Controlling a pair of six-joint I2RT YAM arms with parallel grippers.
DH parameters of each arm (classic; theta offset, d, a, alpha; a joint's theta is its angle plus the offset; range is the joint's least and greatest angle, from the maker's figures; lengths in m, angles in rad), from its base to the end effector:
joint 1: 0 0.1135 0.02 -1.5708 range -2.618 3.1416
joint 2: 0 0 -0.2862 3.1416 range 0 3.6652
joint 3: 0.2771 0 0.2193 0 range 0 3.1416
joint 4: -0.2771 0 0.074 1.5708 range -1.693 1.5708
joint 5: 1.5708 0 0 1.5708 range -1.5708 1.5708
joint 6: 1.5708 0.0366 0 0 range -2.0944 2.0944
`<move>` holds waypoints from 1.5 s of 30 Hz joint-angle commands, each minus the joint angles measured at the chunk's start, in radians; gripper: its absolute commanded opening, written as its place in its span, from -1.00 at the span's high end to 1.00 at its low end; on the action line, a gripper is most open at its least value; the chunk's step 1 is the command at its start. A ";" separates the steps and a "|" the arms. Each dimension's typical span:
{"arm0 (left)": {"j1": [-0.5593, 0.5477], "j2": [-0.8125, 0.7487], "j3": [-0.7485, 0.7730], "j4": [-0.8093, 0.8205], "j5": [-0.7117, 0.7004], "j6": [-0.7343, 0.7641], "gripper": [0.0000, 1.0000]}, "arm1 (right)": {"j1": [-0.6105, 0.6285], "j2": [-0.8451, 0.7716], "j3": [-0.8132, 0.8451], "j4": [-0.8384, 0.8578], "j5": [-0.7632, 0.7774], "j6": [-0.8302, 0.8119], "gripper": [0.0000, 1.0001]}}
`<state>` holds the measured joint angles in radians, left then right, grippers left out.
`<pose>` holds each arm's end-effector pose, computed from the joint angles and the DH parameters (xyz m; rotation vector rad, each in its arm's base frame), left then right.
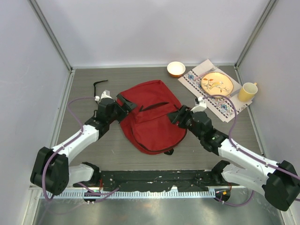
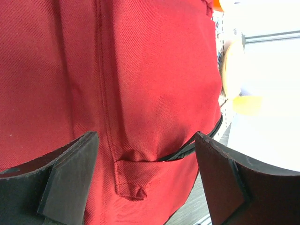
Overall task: Pack the student bag
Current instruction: Zip the student bag at the center of the board.
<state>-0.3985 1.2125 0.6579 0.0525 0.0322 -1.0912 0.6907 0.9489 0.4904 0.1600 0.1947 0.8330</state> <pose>0.2092 -0.0894 0.2682 -0.7314 2.0887 -0.9139 0.1386 0.1054 0.2742 0.2792 1.9367 0.8571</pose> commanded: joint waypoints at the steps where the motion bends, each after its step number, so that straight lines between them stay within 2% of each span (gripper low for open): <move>1: 0.010 0.009 -0.006 0.090 0.028 -0.027 -0.73 | 0.001 0.013 0.149 -0.049 -0.060 -0.162 -0.32; 8: 0.010 0.042 -0.066 0.233 0.040 -0.090 -0.72 | 0.001 0.074 0.218 -0.083 -0.136 -0.175 -0.31; 15: 0.012 0.068 -0.087 0.257 0.017 -0.104 -0.62 | 0.001 0.131 0.255 -0.091 -0.230 -0.176 -0.32; 21: 0.020 0.090 -0.090 0.259 0.005 -0.105 -0.32 | 0.003 0.240 0.355 -0.116 -0.313 -0.225 -0.29; 22: 0.023 0.097 -0.089 0.264 0.006 -0.104 -0.18 | 0.003 0.257 0.369 -0.117 -0.333 -0.230 -0.27; 25: 0.026 0.108 -0.087 0.271 0.009 -0.099 0.03 | 0.004 0.316 0.427 -0.126 -0.365 -0.253 -0.25; 27: 0.027 0.117 -0.087 0.273 0.009 -0.098 0.10 | 0.004 0.355 0.467 -0.126 -0.367 -0.268 -0.24; 31: 0.030 0.121 -0.087 0.274 0.012 -0.096 0.40 | 0.006 0.441 0.534 -0.132 -0.359 -0.290 -0.23; 40: 0.035 0.117 -0.081 0.271 0.040 -0.096 0.57 | 0.004 0.635 0.614 -0.039 -0.403 -0.218 -0.16; 45: 0.035 0.101 -0.084 0.268 0.052 -0.095 0.68 | 0.006 0.685 0.616 -0.001 -0.440 -0.201 -0.15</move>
<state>-0.3698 1.3304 0.5697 0.2584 0.0631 -1.1961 0.6918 1.6222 1.0630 0.0731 -0.2066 0.6094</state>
